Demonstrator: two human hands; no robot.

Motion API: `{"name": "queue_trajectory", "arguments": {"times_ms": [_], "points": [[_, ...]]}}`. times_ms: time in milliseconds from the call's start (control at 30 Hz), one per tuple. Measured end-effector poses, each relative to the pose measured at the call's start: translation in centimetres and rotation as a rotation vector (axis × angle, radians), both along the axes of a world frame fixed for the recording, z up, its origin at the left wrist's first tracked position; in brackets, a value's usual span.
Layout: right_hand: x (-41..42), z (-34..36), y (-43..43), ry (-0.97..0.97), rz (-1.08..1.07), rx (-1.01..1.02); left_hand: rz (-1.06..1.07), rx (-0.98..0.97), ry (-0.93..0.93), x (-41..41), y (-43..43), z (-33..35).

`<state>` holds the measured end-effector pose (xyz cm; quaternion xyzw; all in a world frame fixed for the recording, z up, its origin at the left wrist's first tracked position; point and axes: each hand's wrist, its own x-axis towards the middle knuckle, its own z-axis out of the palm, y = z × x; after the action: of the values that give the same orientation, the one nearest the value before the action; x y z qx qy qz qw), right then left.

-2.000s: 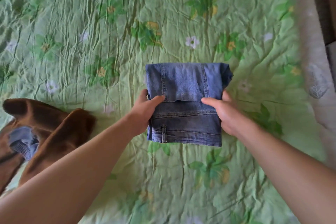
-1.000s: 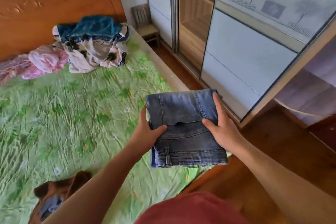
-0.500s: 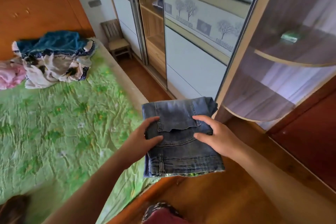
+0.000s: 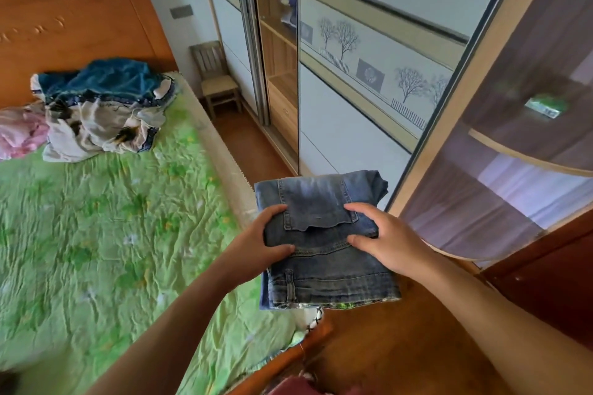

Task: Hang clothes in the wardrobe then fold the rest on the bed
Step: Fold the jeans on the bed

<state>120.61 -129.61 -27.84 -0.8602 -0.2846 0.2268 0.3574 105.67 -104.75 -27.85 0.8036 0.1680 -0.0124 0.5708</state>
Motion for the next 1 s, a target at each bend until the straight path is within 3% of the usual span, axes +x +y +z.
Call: {"name": "queue_trajectory", "arguments": {"times_ms": [633,1000], "points": [[19.5,1.1,8.3,-0.098,0.413,0.018,0.484,0.161,-0.014,11.4,-0.6,0.9],[24.2,1.5,16.5,-0.056,0.471,0.015,0.643,0.211,0.054,15.6,3.9,1.6]]}}
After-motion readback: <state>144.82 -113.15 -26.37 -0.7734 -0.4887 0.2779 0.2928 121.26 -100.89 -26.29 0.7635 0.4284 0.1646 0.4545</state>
